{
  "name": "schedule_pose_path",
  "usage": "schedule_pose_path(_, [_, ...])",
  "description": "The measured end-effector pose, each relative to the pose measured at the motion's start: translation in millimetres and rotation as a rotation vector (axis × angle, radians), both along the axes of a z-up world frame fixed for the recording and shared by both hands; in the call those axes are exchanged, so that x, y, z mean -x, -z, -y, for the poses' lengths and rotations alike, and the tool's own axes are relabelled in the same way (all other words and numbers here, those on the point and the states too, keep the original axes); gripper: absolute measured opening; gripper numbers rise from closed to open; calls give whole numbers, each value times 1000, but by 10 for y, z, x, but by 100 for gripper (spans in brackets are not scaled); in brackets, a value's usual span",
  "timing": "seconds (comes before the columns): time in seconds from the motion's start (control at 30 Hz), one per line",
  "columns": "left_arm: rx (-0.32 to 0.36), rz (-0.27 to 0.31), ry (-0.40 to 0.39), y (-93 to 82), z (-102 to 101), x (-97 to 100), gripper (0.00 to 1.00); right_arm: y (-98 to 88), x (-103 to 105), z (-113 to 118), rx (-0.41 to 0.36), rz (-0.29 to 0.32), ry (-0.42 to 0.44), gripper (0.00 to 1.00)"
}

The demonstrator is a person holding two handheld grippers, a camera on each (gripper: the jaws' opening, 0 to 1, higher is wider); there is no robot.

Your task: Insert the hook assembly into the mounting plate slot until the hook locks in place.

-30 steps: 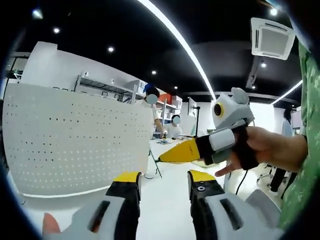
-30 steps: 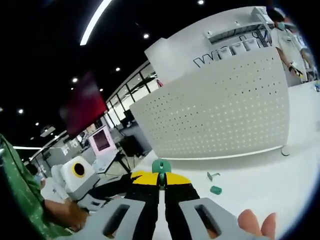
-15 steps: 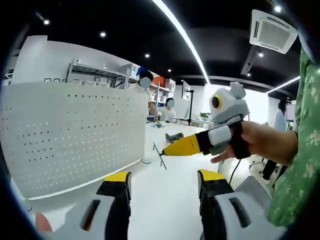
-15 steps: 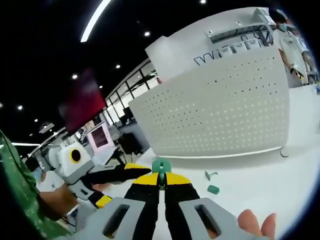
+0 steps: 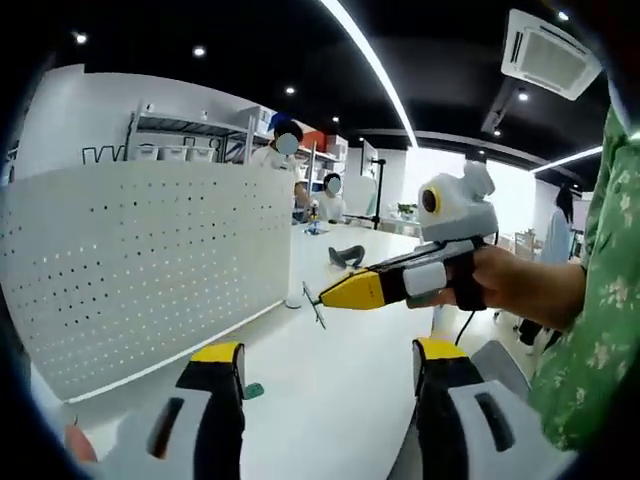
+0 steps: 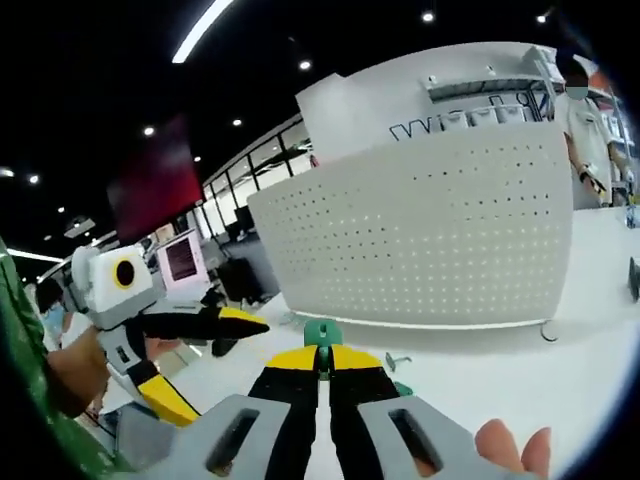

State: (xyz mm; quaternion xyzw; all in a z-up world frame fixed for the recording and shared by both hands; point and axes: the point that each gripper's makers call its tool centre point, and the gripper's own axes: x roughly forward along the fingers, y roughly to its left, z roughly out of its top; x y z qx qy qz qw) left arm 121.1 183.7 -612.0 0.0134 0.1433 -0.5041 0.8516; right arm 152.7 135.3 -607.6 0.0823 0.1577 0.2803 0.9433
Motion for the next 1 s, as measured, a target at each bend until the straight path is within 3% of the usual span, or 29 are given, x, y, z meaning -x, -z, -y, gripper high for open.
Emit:
schedule_pose_path(0.43, [17,-18,-28,-3,-44,4,88,-93,-225,118,74,67,65,1])
schedule_pose_path(1.0, [32,-48,-35,18,-53,23,100,-571,-731,424,95,223,196,1])
